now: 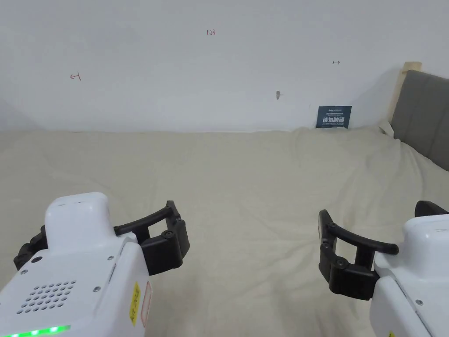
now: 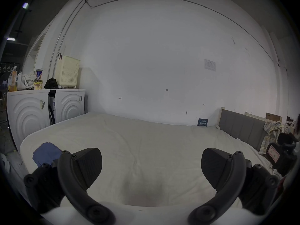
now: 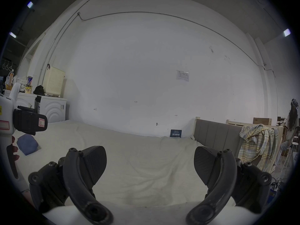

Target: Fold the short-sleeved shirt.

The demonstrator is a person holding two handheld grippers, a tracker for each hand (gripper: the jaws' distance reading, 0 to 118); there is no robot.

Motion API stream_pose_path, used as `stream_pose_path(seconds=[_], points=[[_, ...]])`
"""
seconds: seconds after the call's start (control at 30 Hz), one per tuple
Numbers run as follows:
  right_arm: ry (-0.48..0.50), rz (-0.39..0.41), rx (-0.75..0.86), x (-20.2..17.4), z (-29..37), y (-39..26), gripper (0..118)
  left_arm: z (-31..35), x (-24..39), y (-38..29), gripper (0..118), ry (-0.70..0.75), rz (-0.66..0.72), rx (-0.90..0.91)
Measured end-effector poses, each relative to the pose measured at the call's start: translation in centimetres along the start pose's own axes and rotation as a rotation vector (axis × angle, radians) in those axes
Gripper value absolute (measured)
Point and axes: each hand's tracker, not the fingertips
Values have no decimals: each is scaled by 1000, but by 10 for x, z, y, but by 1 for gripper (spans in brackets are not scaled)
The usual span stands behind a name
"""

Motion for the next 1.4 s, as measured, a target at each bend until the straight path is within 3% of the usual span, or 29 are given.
stream_pose_path(seconds=[0.27,0.43,1.4], points=[[-4,-10,-18,1,-1,1,110,2,5,-2,118,93,-49,19],[-9,-18,-20,1,-1,1,110,6,3,-1,118,12,28,-23],[-14,-11,-16,0,8,3,110,14,1,6,118,67,15,8]])
